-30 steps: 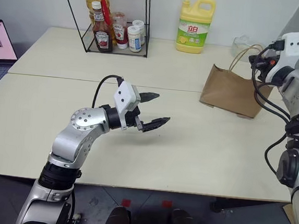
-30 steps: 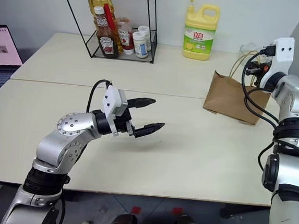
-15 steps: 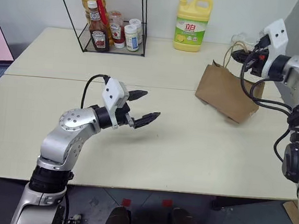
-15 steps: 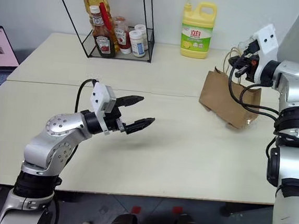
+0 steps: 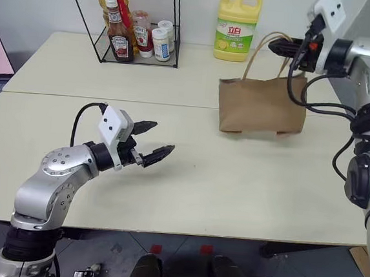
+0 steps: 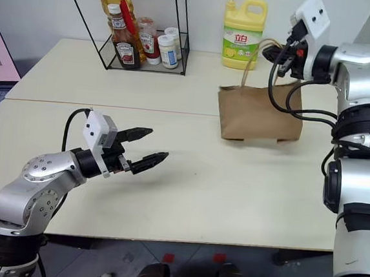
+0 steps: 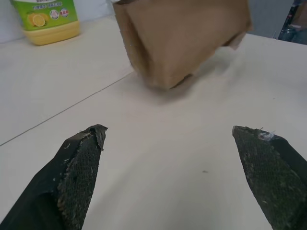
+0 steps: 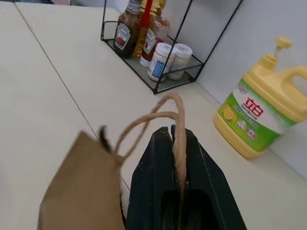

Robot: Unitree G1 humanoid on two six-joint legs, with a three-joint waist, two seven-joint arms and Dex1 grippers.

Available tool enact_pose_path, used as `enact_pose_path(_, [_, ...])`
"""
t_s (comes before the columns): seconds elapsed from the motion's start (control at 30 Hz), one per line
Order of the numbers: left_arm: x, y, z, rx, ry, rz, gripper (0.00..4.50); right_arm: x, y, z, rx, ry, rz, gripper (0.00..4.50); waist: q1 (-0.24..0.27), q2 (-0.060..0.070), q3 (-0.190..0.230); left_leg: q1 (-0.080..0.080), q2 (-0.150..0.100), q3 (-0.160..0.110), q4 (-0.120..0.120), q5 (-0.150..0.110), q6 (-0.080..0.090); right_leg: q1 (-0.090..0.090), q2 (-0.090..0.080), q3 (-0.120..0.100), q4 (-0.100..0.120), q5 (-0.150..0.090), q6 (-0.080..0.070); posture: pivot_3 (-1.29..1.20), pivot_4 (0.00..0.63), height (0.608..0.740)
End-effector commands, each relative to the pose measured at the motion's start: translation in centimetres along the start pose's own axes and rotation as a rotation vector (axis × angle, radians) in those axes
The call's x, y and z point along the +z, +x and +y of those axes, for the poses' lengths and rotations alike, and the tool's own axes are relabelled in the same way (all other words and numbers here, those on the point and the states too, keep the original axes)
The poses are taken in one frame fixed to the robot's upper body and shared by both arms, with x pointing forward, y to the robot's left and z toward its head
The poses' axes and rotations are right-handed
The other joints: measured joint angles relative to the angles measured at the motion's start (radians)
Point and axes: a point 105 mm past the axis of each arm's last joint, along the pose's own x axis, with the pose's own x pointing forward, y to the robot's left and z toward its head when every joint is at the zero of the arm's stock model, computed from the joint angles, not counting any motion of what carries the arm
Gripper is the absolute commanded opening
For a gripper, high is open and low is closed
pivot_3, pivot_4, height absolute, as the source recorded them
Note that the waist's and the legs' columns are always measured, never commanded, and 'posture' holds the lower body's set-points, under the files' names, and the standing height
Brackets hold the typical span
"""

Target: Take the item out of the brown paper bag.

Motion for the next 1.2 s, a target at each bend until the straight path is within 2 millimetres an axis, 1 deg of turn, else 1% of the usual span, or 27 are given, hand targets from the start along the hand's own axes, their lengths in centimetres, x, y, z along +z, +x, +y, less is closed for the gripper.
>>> enact_pose_path(0.03, [0.7, -1.0, -0.1, 0.021, 0.017, -0.024, 4.5, 4.2, 1.0, 0.4, 0.015, -0.085, -0.098, 0.04, -0.002, 0.0, 0.0, 0.0, 0.0, 0.0, 0.0, 0.0, 0.0, 0.0, 0.0, 0.0, 0.0, 0.0, 0.0, 0.0, 0.15, 0.74])
enact_pose_path(0.13, [0.1, -1.6, 0.1, 0.041, 0.007, -0.007, 4.5, 5.1, 2.4, 1.4, 0.031, -0.098, -0.124, 0.04, -0.01, 0.0, 0.0, 0.0, 0.0, 0.0, 0.0, 0.0, 0.0, -0.001, 0.0, 0.0, 0.001, 0.0, 0.0, 0.0, 0.15, 0.74])
enact_pose_path(0.27, [0.0, -2.1, 0.1, 0.051, 0.005, -0.002, 4.5, 6.8, 4.7, 3.3, 0.066, -0.132, -0.167, 0.04, -0.016, -0.001, 0.001, 0.0, 0.0, 0.0, 0.0, 0.0, 0.0, -0.002, 0.0, 0.0, 0.003, 0.0, 0.0, 0.0, 0.15, 0.74])
enact_pose_path(0.43, [-0.1, -2.5, 0.2, 0.062, -0.003, 0.009, 4.5, 8.0, 6.4, 4.5, 0.067, -0.148, -0.185, 0.04, -0.018, -0.001, 0.001, -0.001, 0.0, 0.0, 0.0, 0.0, 0.0, -0.003, 0.0, 0.0, 0.005, 0.0, 0.0, 0.0, 0.15, 0.74])
enact_pose_path(0.57, [-0.1, -2.8, 0.8, 0.099, -0.015, 0.006, 4.5, 8.9, 7.5, 5.0, 0.052, -0.158, -0.2, 0.04, -0.019, -0.001, 0.001, -0.002, 0.0, 0.0, 0.0, 0.0, 0.0, -0.005, 0.0, -0.001, 0.007, 0.0, -0.001, 0.0, 0.15, 0.74])
enact_pose_path(0.73, [-0.2, -3.2, 1.5, 0.137, -0.025, 0.003, 4.5, 9.0, 8.9, 5.9, 0.039, -0.171, -0.185, 0.04, -0.02, -0.001, 0.001, -0.002, 0.0, 0.0, 0.0, 0.0, 0.0, -0.005, 0.0, -0.001, 0.007, 0.0, -0.001, 0.0, 0.15, 0.74])
enact_pose_path(0.93, [-0.4, -3.3, 1.6, 0.145, -0.026, 0.006, 4.5, 8.9, 10.4, 7.1, 0.039, -0.171, -0.18, 0.04, -0.02, -0.002, 0.001, -0.003, 0.0, 0.0, 0.0, 0.0, 0.0, -0.006, 0.0, -0.001, 0.007, 0.0, -0.001, 0.0, 0.15, 0.74])
enact_pose_path(1.2, [-0.5, -3.2, 1.5, 0.145, -0.026, 0.003, 4.5, 10.1, 11.4, 8.2, 0.042, -0.164, -0.198, 0.04, -0.023, -0.002, 0.001, -0.003, 0.0, 0.0, 0.0, 0.001, -0.001, -0.007, 0.0, -0.001, 0.008, 0.0, -0.001, 0.0, 0.15, 0.74])
